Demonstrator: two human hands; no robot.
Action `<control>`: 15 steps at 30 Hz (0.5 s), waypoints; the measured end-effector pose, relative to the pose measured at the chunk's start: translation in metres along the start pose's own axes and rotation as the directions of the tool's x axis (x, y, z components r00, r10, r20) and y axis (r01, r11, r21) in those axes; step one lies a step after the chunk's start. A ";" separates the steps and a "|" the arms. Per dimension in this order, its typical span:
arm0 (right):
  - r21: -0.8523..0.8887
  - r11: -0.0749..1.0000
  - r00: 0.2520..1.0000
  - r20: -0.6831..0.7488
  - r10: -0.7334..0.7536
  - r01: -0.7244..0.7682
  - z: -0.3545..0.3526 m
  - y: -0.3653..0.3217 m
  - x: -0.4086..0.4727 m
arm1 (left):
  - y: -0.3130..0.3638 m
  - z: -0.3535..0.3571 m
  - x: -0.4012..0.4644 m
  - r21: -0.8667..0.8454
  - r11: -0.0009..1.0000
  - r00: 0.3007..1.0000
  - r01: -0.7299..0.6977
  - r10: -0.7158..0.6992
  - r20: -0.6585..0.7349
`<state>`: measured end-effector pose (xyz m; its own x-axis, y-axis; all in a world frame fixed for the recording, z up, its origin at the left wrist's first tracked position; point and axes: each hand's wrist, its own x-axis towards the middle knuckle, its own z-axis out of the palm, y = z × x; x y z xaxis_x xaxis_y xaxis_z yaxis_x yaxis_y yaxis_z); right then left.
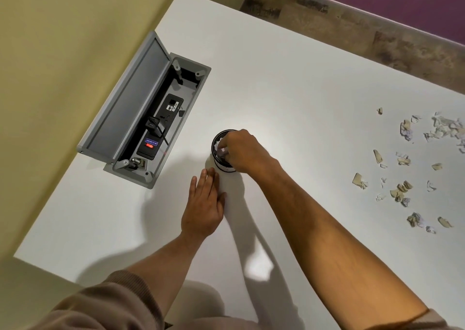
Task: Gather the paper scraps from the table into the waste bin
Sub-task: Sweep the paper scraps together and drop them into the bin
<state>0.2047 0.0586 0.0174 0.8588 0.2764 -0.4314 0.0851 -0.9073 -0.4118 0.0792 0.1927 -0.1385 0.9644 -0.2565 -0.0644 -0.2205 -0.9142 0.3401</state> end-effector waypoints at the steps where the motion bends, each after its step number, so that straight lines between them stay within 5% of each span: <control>1: -0.006 1.000 1.000 -0.009 -0.012 0.012 -0.002 0.000 -0.001 | 0.000 0.000 0.000 -0.002 1.000 1.000 0.000 0.000 0.002; 7: 0.017 1.000 0.997 -0.081 -0.018 0.019 -0.013 0.003 -0.006 | 0.000 0.000 0.000 -0.008 1.000 1.000 0.005 -0.005 -0.003; 15: 0.069 0.995 0.998 0.011 0.068 -0.068 0.006 -0.001 0.006 | -0.001 0.001 0.001 -0.017 1.000 1.000 0.007 -0.007 0.000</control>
<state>0.2073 0.0627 0.0104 0.8571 0.2179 -0.4668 -0.0087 -0.8999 -0.4359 0.0801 0.1933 -0.1404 0.9659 -0.2502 -0.0666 -0.2113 -0.9104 0.3557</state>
